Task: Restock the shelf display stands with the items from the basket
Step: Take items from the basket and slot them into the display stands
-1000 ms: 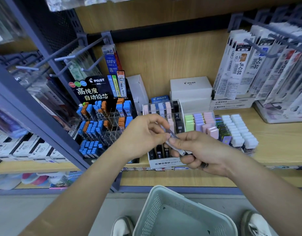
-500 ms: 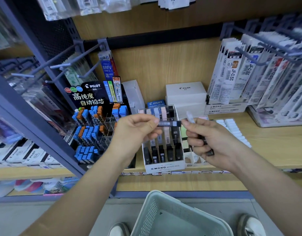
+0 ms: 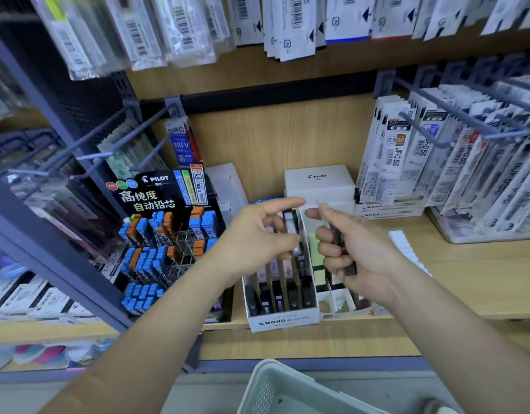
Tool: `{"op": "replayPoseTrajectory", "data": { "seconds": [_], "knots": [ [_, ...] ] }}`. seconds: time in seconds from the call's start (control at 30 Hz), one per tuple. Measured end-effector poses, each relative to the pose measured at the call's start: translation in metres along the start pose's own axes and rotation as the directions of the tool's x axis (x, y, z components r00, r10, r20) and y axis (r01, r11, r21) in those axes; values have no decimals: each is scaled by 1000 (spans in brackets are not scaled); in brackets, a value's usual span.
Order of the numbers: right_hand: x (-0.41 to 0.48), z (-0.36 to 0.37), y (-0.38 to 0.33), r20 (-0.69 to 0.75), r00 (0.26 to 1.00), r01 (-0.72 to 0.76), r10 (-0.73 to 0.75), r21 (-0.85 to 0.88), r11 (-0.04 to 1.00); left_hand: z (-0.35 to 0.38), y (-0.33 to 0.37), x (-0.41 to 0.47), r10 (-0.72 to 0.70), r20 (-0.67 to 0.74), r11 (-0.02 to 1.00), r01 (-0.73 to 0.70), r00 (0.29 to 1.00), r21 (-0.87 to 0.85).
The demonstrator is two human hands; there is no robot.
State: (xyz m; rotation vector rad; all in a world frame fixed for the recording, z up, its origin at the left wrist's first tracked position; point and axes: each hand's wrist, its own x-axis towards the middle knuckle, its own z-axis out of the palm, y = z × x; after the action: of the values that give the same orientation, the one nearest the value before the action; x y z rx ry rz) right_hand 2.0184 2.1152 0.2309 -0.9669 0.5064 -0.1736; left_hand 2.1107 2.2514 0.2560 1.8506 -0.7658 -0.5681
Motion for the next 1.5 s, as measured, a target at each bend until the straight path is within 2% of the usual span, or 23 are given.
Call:
{"op": "replayPoseTrajectory", "data": {
  "seconds": [0.1, 0.23, 0.4, 0.57, 0.7, 0.9, 1.0, 1.1, 1.2, 1.3, 1.4, 1.5],
  "knots": [
    [11, -14, -17, -66, 998, 13, -10, 42, 999, -7, 1, 21, 33, -158, 999, -30, 987, 22],
    [14, -35, -21, -103, 995, 7, 1, 79, 997, -9, -9, 40, 88, -254, 992, -61, 963, 112],
    [15, -48, -19, -109, 994, -17, 14, -27, 1000, 1, -23, 51, 198, -196, 910, -106, 960, 401],
    [15, -54, -21, -112, 994, -24, 20, -39, 999, 3, -26, 53, 254, -105, 800, -147, 962, 581],
    [14, -54, -20, -93, 996, -23, 18, -52, 998, 5, -22, 52, 302, -49, 765, -211, 952, 608],
    [12, -51, -17, -78, 997, -28, 21, -87, 996, 1, -19, 49, 253, -113, 812, -148, 961, 564],
    [12, -49, -16, -71, 997, -31, 22, -115, 993, -6, -13, 46, 242, -124, 795, -123, 962, 594],
    [12, -47, -14, -61, 998, -29, 20, -146, 989, -13, -5, 39, 246, -50, 749, -157, 968, 643],
    [13, -46, -11, -51, 998, -31, 22, -201, 979, -14, -4, 27, 106, 101, 722, -147, 989, 676],
    [13, -44, -5, -32, 999, -50, 43, -255, 966, -7, -17, 17, 38, 216, 693, -181, 976, 698],
    [13, -43, 0, -19, 999, -52, 49, -305, 951, 4, -27, 12, -10, 258, 686, -181, 966, 705],
    [12, -43, 3, -12, 999, -43, 42, -326, 944, 14, -33, 8, 2, 288, 656, -219, 958, 722]
  ]
}}
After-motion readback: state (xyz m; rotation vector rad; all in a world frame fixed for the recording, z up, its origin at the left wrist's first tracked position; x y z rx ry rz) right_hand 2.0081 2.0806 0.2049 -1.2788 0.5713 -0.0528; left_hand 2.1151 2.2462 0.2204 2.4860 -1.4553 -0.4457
